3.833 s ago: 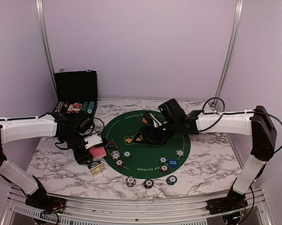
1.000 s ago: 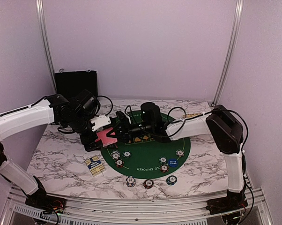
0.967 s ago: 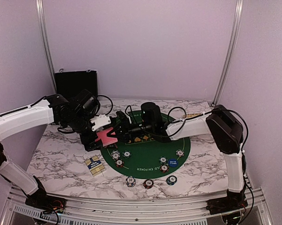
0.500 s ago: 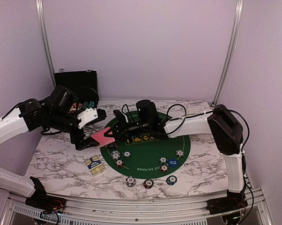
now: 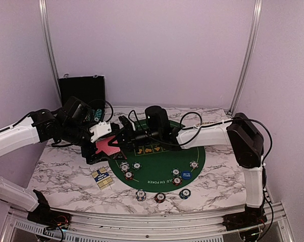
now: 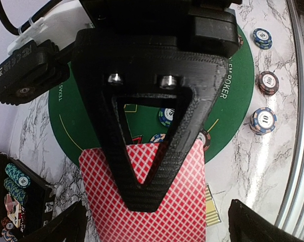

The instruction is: Distribute texas hold em gaming equipment

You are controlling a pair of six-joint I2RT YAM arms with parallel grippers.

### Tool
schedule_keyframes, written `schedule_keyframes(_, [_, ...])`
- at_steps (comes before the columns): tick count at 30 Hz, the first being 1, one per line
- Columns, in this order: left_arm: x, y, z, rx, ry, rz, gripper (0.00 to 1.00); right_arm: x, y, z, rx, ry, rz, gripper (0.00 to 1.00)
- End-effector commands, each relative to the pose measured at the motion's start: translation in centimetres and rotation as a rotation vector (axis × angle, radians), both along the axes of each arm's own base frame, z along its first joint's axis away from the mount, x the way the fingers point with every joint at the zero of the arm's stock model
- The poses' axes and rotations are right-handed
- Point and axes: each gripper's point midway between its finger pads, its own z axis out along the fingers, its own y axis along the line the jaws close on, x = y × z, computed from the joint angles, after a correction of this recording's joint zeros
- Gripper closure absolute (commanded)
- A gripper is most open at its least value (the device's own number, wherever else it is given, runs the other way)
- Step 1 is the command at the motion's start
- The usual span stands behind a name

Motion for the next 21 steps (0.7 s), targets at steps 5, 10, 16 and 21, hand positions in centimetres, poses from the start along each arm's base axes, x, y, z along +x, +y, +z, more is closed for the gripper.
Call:
schedule_keyframes(5, [-0.6, -0.6, 0.5, -0.046, -0.010, -0.047, 0.01, -1.3, -0.3, 6.1, 0.160, -0.050, 0.027, 1.00])
schedule_keyframes(10, [-0.1, -0.6, 1.3, -0.088, -0.017, -0.030, 0.03, -1.6, -0.5, 5.9, 0.152, -0.047, 0.029, 1.00])
schedule_keyframes(16, [-0.1, -0.5, 1.4, -0.116, 0.000, -0.029, 0.10, -1.8, -0.6, 5.4, 0.143, -0.034, 0.033, 1.00])
schedule_keyframes(21, [-0.8, -0.4, 0.4, -0.110, 0.024, -0.045, 0.09, -1.8, -0.6, 5.8, 0.151, -0.032, 0.036, 1.00])
